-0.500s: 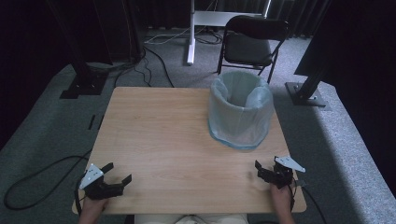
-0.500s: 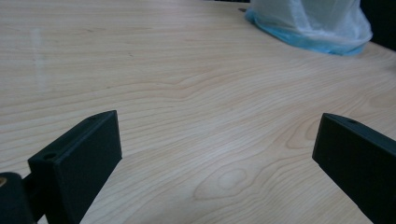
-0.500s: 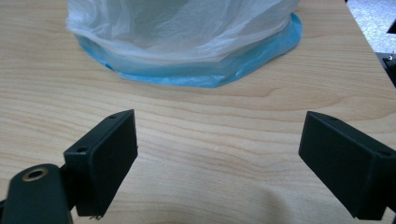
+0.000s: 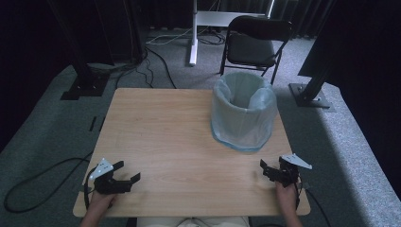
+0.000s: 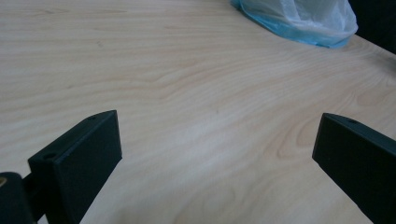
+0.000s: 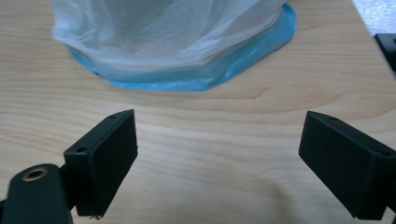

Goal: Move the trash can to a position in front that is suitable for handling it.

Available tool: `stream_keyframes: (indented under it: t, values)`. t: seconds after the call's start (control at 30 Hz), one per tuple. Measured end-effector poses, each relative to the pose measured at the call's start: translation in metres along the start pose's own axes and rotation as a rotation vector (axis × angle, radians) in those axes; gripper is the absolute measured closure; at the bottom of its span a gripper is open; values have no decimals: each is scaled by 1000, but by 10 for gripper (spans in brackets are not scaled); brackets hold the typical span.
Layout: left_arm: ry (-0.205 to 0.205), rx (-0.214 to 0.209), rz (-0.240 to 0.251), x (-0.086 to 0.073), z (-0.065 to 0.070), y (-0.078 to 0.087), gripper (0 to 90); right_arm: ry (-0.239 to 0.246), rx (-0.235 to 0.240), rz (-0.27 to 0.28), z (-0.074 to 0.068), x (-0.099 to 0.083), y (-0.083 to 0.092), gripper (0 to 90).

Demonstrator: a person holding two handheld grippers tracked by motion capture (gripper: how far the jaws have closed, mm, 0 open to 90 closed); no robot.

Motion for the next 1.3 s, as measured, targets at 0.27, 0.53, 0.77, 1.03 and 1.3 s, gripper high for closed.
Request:
stream_keyframes:
  t: [0.27,0.53,0.77,1.03,1.3]
  values:
    - [-28,-14,-4,11,-6,-31,18,-11,-25,30,16,16,-14,108]
    - [-72,-31,22,26,-9,-82,42,-5,-54,44,30,30,-39,108]
    - [-100,-56,2,42,-7,-129,41,-23,-89,67,47,52,-64,108]
    - [-110,-68,-10,57,-6,-187,41,-48,-116,68,63,71,-93,108]
    - [-111,-40,-25,74,1,-248,40,-76,-174,57,86,92,-117,109]
Point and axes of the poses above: each handheld gripper's, and its own axes: y roughly backward along the jaws, x roughly out of its top, z roughly to its right, the point moved 10 cm from there along -y, roughly forward along the jaws, and after that the axes turned 14 degrees about z, right-handed, at the moved point
